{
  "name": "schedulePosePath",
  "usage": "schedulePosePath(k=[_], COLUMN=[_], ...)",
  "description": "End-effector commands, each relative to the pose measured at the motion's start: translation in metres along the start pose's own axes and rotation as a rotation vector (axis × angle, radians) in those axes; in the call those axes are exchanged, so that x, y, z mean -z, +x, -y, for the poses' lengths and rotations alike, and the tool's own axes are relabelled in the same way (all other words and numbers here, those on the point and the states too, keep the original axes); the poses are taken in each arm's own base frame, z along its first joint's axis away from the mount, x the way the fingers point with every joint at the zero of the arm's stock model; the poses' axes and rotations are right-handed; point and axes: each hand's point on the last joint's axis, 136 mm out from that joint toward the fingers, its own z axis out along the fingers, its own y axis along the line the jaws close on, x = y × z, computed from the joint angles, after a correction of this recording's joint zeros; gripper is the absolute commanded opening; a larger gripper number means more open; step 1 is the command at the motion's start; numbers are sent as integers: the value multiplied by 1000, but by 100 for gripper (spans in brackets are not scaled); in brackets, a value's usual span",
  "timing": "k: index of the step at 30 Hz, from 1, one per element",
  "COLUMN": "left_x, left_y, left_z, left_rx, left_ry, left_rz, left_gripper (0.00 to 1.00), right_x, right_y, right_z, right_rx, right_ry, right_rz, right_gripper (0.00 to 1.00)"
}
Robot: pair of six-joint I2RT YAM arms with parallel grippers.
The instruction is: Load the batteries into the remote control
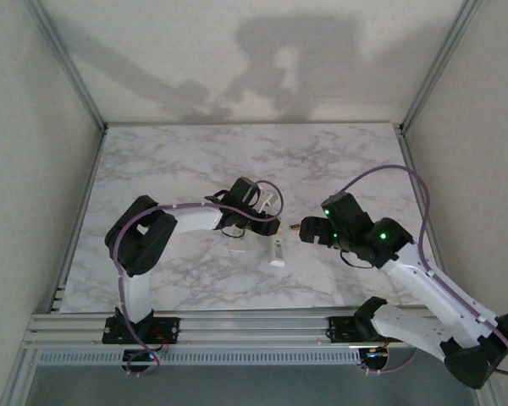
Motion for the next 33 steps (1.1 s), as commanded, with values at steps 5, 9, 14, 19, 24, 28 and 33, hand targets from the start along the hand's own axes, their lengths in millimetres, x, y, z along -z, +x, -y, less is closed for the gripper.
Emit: schedulePosePath(k=[5,9,14,19,24,28,33], left_x=[27,86,173,228,242,242,237], left_y=[-33,-58,-64,-49,-38,-33,-31], left_z=[-9,21,58,77,78,76,70], left_rx=[-27,-32,-71,-124,-120,-122,-114], left_ry=[-77,-28,19,41,30,23,16], left_rz=[124,293,503,605,614,610,596], left_gripper=[57,59,69,78,83,85,87], right_x=[-16,-39,-77,-115,-144,-163,-184], right_y=[-10,-17,-10,-4,4,7,9], right_z=[-8,-8,-26,-16,-19,-22,-15], right_rx=[-55,123,701,1091,1144,1146,1138], right_ry=[30,94,61,10,-96,-124,-97], right_rz=[-18,-46,-219,-324,-498,-555,-636], right_gripper=[98,81,57,48,49,48,43])
